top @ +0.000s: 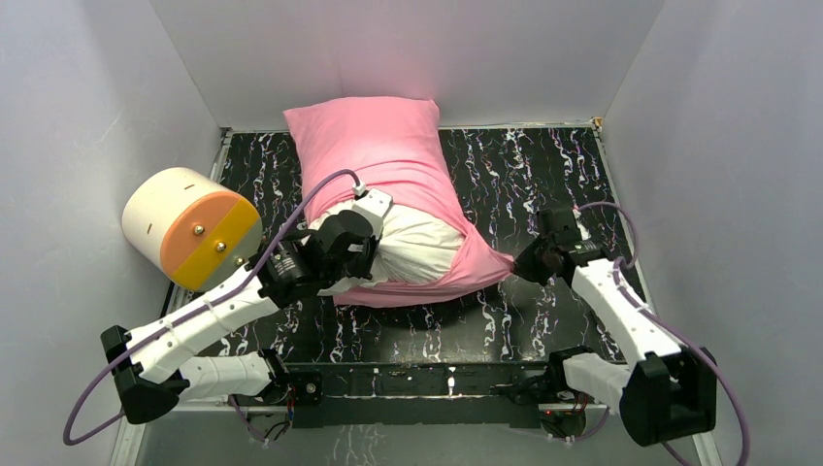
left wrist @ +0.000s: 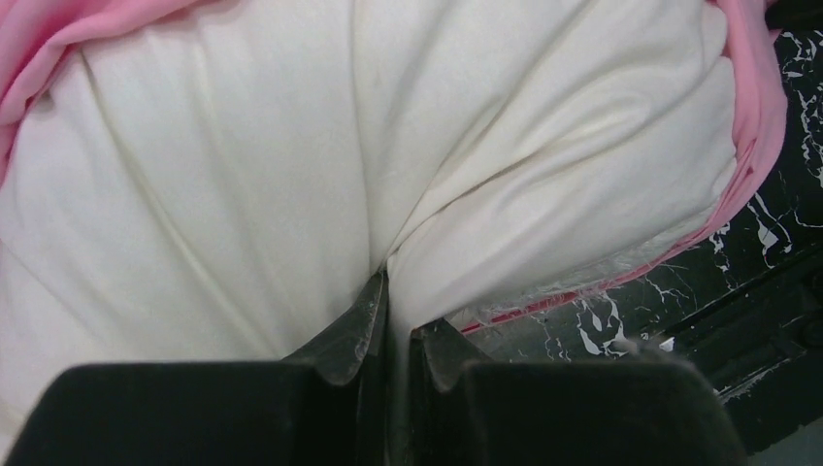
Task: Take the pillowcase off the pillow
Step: Remove the pillow from the pillowcase.
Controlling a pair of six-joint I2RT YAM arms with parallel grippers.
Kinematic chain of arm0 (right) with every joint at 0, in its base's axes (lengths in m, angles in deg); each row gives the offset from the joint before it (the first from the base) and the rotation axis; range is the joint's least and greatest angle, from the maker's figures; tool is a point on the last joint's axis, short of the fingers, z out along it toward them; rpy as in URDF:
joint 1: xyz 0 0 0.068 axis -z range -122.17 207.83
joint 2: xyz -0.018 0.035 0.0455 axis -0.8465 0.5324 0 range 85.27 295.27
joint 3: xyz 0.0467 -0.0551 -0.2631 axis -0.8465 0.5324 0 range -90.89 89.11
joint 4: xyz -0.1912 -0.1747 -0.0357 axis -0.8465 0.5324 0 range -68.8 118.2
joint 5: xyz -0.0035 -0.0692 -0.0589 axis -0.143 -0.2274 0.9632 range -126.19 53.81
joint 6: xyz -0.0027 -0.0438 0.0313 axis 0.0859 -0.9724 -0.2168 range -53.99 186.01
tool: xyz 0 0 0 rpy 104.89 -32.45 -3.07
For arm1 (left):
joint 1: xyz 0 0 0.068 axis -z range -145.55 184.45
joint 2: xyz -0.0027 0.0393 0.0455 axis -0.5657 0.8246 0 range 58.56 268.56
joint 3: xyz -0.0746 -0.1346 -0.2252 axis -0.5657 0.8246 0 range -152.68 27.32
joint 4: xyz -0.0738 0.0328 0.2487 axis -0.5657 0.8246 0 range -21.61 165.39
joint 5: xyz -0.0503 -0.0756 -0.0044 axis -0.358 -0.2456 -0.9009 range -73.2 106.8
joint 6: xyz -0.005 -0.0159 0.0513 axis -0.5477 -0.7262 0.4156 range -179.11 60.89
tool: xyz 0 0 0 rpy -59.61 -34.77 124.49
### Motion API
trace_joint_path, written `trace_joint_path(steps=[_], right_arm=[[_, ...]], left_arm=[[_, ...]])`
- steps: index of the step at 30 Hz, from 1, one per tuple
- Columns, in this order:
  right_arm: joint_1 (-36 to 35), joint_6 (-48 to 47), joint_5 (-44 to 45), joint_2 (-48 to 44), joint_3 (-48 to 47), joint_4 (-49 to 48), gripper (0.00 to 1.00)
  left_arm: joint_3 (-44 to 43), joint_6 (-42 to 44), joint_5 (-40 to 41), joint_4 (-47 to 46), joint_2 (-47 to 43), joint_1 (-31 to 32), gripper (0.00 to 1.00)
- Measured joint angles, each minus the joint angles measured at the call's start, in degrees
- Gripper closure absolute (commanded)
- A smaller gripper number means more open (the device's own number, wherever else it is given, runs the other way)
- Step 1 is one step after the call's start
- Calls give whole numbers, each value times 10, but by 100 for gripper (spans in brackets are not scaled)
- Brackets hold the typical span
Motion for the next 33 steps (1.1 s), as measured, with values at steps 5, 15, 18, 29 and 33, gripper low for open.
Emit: trace_joint_path(steps=[5,15,18,29,33], right_arm=[[27,-69,-106,23,1,-6,63],[25,-136,-230,-79,-52,23,23],[-11,-129,-249,-83,-52,14,25],[-228,-91,-136,23,-113,-4,69],[-238,-75,-69,35,-125,23,81]], left_arm=[[9,-3,-17,0,-12,-8,100],[17,-8,-40,-13,-15,-15,100],[17,-9,-45,-17,-14,-15,100],[17,-8,-65,-21,0,-15,100],[17,-10,-65,-23,2,-14,100]])
